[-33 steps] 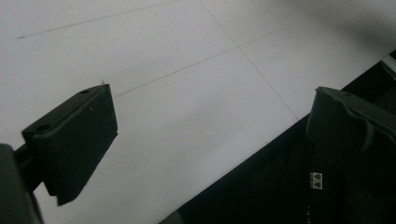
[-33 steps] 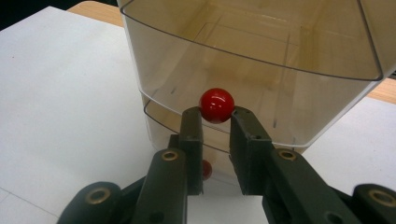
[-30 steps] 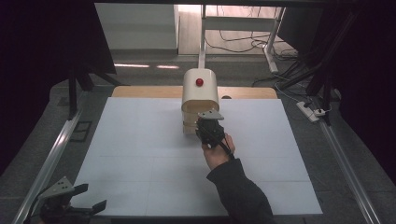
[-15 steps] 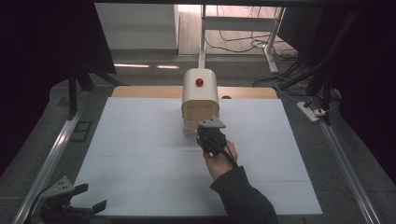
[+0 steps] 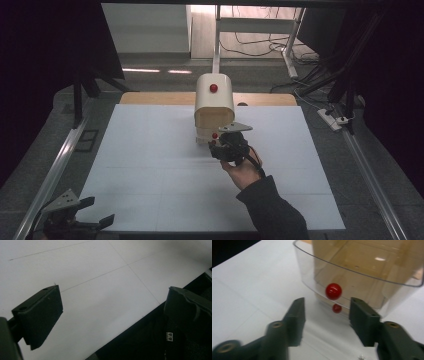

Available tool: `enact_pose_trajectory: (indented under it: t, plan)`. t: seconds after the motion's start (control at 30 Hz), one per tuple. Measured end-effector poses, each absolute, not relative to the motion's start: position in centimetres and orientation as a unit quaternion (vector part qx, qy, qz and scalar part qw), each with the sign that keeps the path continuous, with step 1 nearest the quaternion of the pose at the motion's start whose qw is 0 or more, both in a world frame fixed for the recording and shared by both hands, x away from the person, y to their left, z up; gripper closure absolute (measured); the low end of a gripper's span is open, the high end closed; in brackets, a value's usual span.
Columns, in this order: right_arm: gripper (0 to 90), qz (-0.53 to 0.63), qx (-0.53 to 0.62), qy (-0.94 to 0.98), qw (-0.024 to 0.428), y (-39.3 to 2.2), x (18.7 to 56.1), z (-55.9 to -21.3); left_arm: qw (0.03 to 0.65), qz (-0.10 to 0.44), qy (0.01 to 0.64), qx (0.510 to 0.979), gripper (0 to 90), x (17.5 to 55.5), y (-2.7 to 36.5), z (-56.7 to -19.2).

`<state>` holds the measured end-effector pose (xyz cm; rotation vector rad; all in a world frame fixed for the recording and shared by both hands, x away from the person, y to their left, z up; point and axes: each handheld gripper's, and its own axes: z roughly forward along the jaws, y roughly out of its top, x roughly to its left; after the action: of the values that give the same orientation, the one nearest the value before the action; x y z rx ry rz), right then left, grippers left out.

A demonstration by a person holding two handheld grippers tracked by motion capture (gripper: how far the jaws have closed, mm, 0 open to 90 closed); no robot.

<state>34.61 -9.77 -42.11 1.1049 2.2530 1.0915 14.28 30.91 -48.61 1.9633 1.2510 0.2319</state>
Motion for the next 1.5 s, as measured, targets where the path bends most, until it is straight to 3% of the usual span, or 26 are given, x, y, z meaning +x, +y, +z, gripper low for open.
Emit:
enact_pose_trajectory:
  t: [0.33,0.63,0.73,1.07,1.4,1.5]
  plan:
    - [26.0,0.389,0.352,0.833,0.176,-9.9,34.9,-40.3,0.391,0.09,0.492,0.772,2.5,14.3,30.9,-48.6]
    - [21.9,0.408,0.332,0.844,0.106,-10.4,35.9,-39.2,0.392,0.089,0.493,0.772,2.5,14.3,30.9,-48.6]
    - [15.7,0.396,0.314,0.858,0.094,-10.4,36.3,-38.9,0.392,0.089,0.493,0.772,2.5,14.3,31.0,-48.6]
    - [2.2,0.367,0.269,0.884,0.108,-9.9,37.5,-37.6,0.392,0.089,0.492,0.772,2.5,14.4,30.9,-48.6]
    - [1.1,0.337,0.271,0.896,0.105,-8.9,39.9,-38.0,0.392,0.089,0.491,0.773,2.5,14.4,30.9,-48.6]
    - [5.3,0.324,0.278,0.899,0.104,-8.5,40.5,-38.4,0.392,0.089,0.491,0.773,2.5,14.4,30.9,-48.6]
